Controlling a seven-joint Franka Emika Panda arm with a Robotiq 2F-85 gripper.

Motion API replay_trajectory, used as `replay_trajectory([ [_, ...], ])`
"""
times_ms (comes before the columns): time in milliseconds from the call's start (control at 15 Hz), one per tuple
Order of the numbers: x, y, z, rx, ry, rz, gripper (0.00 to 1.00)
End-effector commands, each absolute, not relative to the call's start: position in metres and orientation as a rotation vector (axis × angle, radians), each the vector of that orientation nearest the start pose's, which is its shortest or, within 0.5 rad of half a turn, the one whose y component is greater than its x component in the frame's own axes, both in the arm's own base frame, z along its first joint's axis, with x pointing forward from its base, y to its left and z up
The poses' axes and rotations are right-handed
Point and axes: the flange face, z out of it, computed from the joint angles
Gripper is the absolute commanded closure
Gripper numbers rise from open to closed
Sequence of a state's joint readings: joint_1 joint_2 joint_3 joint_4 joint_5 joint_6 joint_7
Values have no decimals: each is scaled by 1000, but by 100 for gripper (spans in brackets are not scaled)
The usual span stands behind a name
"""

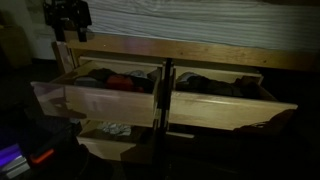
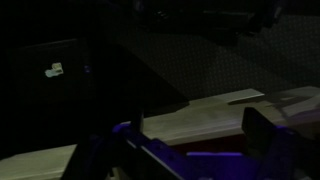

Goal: Move the grey piece of clothing from the left open drawer to the right open drawer.

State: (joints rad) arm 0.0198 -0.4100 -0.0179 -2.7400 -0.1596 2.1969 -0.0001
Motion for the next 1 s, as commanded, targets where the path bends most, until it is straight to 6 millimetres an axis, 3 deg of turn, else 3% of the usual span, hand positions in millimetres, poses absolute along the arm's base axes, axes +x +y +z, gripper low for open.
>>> replay_trajectory([
  [0,366,15,320,-3230,-252,237,0],
  [133,371,28,306,-3228,-275,281,0],
  [267,371,22,313,-3229,-253,257,0],
  [400,372,39,304,-3158,-477,208,0],
  [533,385,70,281,-3098,-607,166,0],
  [800,409,157,235,-2961,-921,139,0],
  [933,420,194,215,-2986,-1080,100,0],
])
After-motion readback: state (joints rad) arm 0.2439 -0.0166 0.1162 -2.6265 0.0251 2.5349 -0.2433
